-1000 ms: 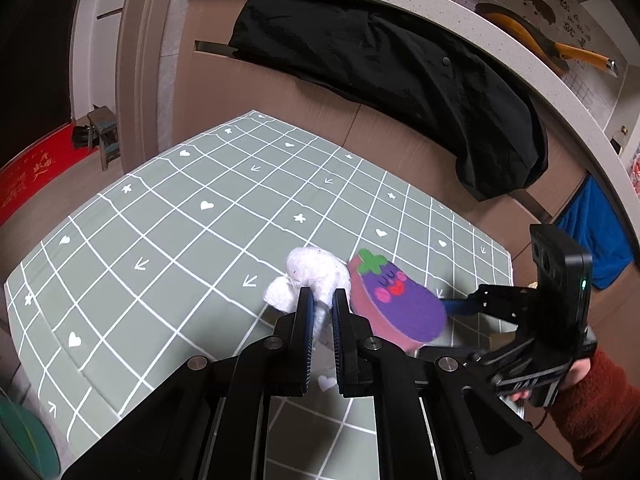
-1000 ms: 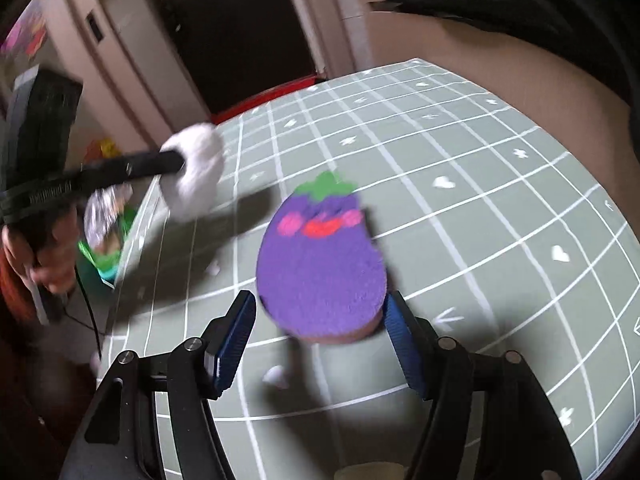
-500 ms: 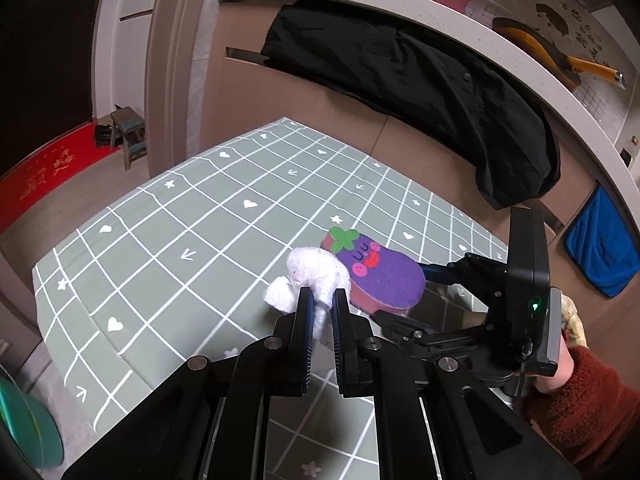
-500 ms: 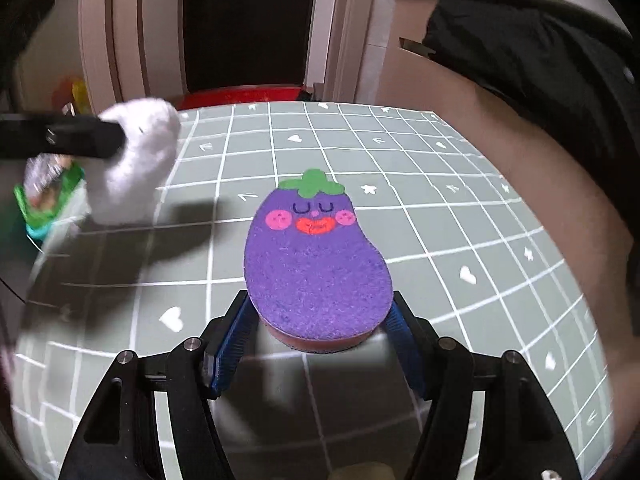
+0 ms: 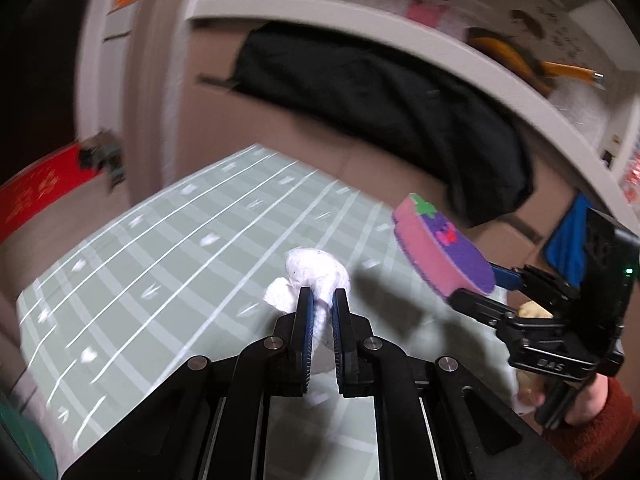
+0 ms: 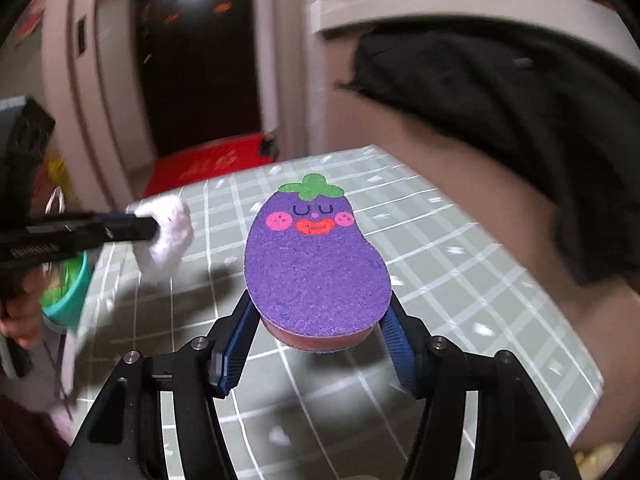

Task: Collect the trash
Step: 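Carry the white tissue and eggplant sponge over the yellow-lined bin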

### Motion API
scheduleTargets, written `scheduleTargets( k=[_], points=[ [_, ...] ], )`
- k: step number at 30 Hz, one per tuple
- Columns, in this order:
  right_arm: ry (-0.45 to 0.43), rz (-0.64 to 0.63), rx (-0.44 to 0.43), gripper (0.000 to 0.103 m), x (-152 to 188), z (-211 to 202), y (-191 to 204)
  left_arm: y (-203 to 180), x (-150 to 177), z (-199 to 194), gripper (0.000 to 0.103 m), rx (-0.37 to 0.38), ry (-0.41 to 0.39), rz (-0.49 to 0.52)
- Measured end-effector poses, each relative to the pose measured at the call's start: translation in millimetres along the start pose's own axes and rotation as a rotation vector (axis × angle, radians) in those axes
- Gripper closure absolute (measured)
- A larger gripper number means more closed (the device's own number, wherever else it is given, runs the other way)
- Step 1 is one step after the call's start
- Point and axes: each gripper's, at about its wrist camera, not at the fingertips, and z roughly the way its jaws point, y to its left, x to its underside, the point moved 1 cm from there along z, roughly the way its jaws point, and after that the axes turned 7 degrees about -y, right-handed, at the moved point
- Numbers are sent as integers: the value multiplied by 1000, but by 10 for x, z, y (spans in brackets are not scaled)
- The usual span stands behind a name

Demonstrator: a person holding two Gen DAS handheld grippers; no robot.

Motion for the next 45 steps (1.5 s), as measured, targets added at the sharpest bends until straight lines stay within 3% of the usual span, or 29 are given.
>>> scheduleTargets(
  k=[12,18,23,28,34,45],
  points=[
    [-214,189,304,46,37,-1877,-790,-1929,-351,143,94,291,-126,222],
    [-286,247,471,46,319,-2808,-1076,-2780,-287,54,94,409,-160,291],
    [-310,301,562,46,558,-3268,-1248,-3317,-122,44,94,483,-142,344],
    [-287,344,639,46,848,-3515,-1418,-3709,99,160,94,522,-90,387],
    [-243,411,684,45,1219,-3480,-1664,-3968,432,376,94,535,-22,419],
    [-158,554,675,45,1769,-3170,-2107,-4126,909,942,94,527,133,449]
  ],
)
